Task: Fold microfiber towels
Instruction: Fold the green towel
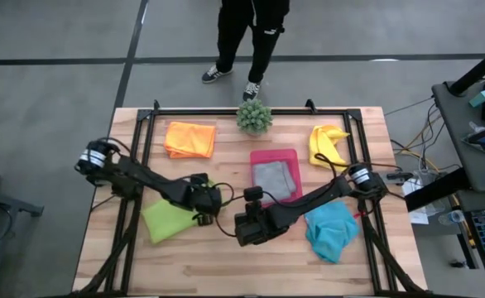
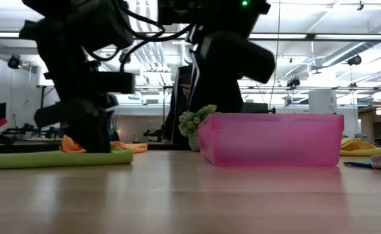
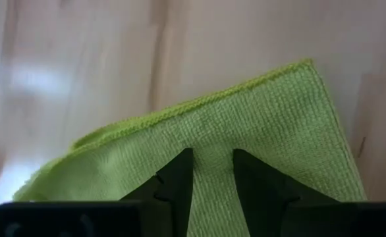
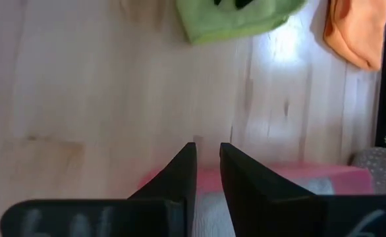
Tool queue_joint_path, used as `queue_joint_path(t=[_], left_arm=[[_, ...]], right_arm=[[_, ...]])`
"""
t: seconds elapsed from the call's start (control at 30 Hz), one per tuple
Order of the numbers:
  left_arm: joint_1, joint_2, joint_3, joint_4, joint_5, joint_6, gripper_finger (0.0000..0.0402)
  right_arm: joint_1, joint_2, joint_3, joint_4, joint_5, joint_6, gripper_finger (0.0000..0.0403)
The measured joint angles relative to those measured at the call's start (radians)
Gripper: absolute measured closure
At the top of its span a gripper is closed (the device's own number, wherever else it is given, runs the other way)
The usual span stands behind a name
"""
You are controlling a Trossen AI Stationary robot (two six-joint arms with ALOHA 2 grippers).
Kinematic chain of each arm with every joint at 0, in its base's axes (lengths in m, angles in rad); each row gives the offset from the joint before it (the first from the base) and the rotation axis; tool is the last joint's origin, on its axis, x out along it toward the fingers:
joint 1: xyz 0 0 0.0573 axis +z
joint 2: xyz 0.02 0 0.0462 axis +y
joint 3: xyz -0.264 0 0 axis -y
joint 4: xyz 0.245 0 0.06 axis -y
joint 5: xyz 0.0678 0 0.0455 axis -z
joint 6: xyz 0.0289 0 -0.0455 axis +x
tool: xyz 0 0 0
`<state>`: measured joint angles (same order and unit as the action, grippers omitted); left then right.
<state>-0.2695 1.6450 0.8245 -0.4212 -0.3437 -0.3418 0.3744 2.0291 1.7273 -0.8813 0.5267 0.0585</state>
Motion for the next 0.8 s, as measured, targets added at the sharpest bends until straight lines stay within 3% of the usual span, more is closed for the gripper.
queue_joint_path(t=[0.2,0.3,0.57,0.73,0.8], left_arm=[[-0.032,0.034,0.002,0.219,0.175,0.102,0.0305],[-0.070,0.012,0.001,0.211,0.248,0.149,0.0305],[-0.159,-0.132,0.000,0.130,0.247,0.087,0.0305],[-0.200,-0.167,0.007,0.177,0.221,-0.032,0.0305],[-0.209,-0.148,0.017,0.200,0.205,-0.079,0.0305]], right_arm=[[0.018,-0.087,-0.087,-0.003,-0.005,0.008,0.0342],[0.026,-0.154,-0.159,0.015,-0.008,0.052,0.0342],[0.034,-0.313,-0.402,0.305,-0.010,0.073,0.0342],[0.033,-0.365,-0.551,0.592,-0.020,-0.045,0.0342],[0.029,-0.380,-0.610,0.736,-0.088,-0.115,0.0342]])
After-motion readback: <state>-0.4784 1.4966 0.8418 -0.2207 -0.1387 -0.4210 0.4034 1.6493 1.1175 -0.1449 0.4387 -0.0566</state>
